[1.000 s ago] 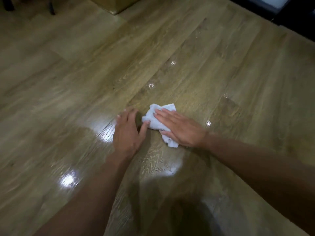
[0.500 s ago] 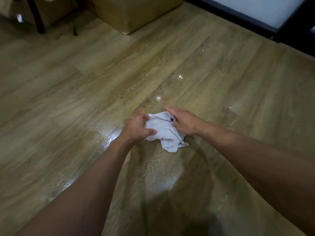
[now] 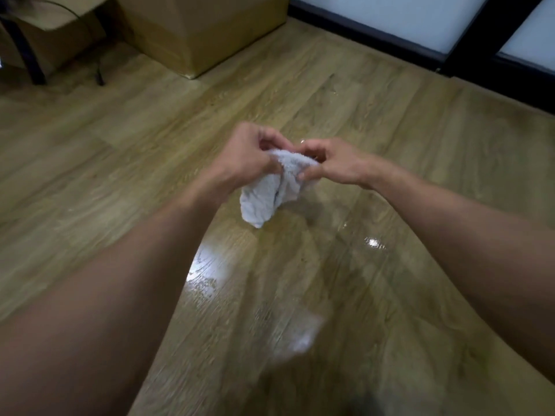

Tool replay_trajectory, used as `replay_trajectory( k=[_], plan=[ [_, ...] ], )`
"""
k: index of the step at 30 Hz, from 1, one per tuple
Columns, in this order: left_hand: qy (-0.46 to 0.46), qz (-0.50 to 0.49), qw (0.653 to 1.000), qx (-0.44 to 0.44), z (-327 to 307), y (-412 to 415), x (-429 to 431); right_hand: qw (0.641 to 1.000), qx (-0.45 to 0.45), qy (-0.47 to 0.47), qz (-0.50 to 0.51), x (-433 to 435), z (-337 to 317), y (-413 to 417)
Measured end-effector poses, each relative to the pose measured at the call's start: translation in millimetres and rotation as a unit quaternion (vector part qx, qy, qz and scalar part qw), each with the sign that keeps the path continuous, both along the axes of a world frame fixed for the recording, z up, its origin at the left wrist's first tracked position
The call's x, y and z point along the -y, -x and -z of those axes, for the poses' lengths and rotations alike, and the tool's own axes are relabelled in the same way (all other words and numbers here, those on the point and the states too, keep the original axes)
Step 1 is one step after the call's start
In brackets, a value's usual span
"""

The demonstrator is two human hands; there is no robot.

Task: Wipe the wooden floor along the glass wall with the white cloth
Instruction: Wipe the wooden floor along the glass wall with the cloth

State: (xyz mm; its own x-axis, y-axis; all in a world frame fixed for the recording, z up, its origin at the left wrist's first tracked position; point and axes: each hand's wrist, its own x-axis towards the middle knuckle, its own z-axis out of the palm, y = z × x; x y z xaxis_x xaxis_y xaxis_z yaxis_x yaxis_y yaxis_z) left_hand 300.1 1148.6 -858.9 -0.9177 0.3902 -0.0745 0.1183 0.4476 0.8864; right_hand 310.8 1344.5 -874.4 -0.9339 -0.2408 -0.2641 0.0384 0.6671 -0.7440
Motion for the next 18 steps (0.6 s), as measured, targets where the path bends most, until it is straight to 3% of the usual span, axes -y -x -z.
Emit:
replay_trajectory(
  k=[2,5,7,10,12,15,18],
  plan=[
    [0.085,0.022,0.994,-0.058,-6.3,10.7,-4.2,0.997,-0.057,-0.030,0.045,-8.8,-5.1,0.2],
    [0.292,0.077,0.948,-0.096,-4.1,23.7,-5.4,0.985,-0.127,-0.096,0.067,-25.1,-8.3,1.3],
    [0.308,0.016,0.943,-0.126,-8.5,28.8,-4.4,0.962,-0.212,-0.163,0.061,-32.4,-11.3,0.2],
    [0.236,-0.083,0.941,-0.226,-11.8,30.4,-1.5,0.925,-0.311,-0.203,0.081,-45.4,-21.0,-0.3],
    [0.226,-0.026,0.949,-0.221,-0.9,20.3,-5.0,0.930,-0.297,-0.207,0.068,-54.3,-20.6,-7.5],
    [0.280,0.091,0.944,-0.151,37.1,-6.7,-22.4,0.940,-0.253,-0.230,-0.018,-56.8,2.5,-36.8],
    [0.319,0.131,0.932,-0.109,72.5,-32.9,-42.1,0.953,-0.161,-0.243,-0.086,-56.5,31.2,-71.3]
  ],
)
